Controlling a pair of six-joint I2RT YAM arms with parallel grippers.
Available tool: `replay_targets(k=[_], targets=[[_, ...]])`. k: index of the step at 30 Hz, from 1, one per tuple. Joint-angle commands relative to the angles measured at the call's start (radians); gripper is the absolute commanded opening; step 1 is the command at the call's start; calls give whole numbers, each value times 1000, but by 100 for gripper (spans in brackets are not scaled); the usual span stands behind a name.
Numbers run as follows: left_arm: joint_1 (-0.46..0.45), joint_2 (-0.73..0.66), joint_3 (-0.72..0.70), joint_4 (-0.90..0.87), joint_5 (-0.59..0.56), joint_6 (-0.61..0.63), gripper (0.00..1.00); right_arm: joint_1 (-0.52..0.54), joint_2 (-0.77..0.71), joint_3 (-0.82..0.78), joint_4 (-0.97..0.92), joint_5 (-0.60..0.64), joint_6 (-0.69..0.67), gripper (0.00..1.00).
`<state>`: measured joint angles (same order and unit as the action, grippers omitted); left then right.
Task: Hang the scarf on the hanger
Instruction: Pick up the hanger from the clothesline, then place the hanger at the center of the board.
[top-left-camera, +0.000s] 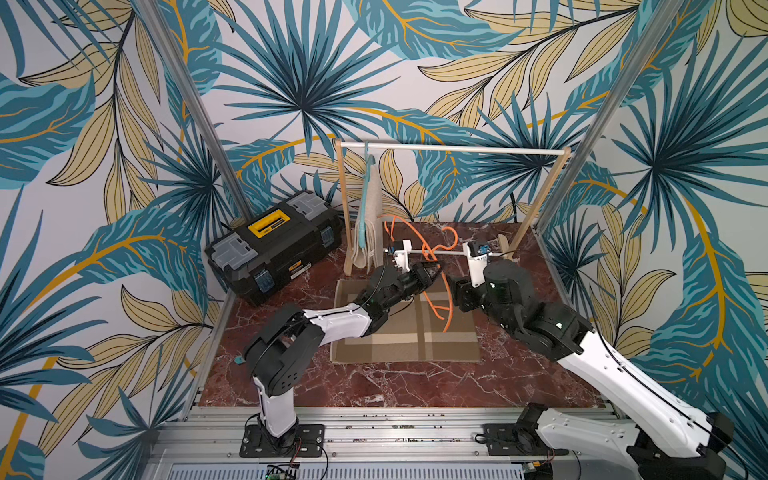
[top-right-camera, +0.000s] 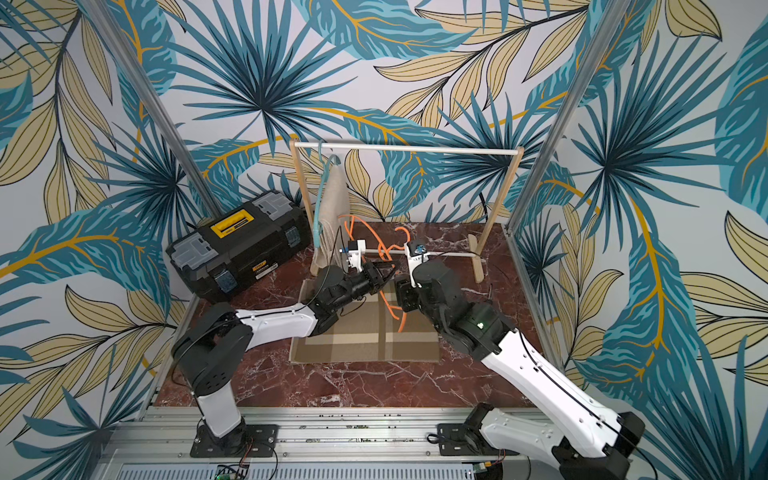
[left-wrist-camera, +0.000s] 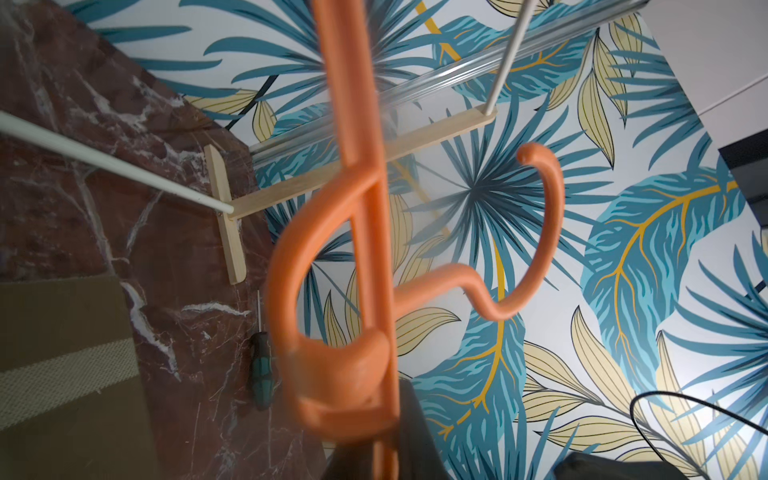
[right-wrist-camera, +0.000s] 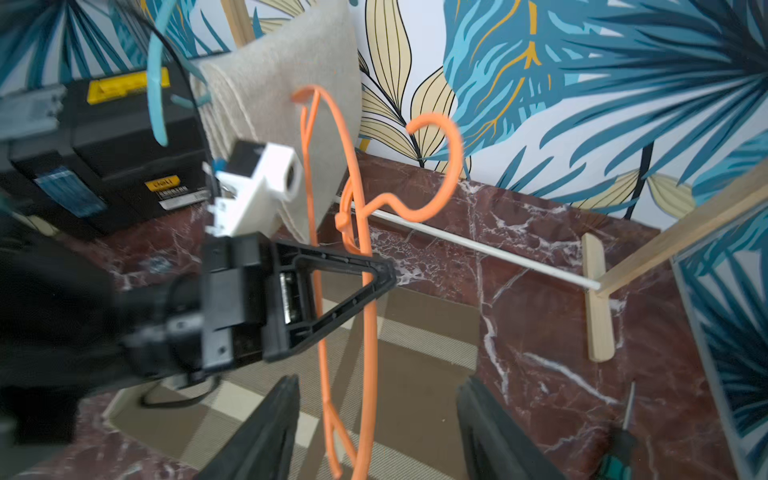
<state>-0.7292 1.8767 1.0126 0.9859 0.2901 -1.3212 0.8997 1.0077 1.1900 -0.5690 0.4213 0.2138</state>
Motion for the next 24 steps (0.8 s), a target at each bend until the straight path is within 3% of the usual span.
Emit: replay_targets(k=[1,4,7,12,17,21,24], targets=[[10,69,-25,370,71,-162,0,0,-129,-55,-41,5,73,78],[-2,111,3,423,143,-215,0,-54,-104,-84,-143,4,143,84],[-13,109,-23,422,164,-233,0,-196,-2,-144,-130,-179,171,90],[-14,84,-111,424,167,-237,5,-441,78,-337,138,-554,244,93],[-15,48,-110,423,166,-238,5,-491,31,-511,515,-887,240,93],[-13,58,-95,424,163,-243,5,-507,-63,-551,562,-972,280,85],[-12,61,-81,424,164,-248,4,-509,-195,-579,498,-928,298,79]])
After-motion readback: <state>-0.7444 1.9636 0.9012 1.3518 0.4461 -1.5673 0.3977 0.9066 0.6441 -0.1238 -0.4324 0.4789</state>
